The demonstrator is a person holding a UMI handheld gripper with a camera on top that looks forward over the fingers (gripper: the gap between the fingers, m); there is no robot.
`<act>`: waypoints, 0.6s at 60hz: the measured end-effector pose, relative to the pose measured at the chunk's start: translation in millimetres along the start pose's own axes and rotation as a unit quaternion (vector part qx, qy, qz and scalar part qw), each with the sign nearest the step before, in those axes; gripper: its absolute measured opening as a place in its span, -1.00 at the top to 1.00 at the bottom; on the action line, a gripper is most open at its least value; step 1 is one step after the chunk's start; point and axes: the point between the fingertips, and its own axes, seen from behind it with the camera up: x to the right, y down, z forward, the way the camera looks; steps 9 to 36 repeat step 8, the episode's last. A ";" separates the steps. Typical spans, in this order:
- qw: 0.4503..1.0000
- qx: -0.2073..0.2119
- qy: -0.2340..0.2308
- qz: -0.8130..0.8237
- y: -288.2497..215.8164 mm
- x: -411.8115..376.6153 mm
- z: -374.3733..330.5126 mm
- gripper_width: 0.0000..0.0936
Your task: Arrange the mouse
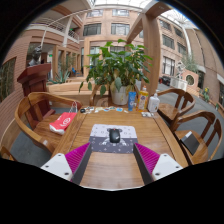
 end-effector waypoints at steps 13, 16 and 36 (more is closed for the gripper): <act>1.000 0.000 0.005 -0.002 1.9 2.1 -6.0 -0.83; 1.000 0.000 0.005 -0.002 1.9 2.1 -6.0 -0.83; 1.000 0.000 0.005 -0.002 1.9 2.1 -6.0 -0.83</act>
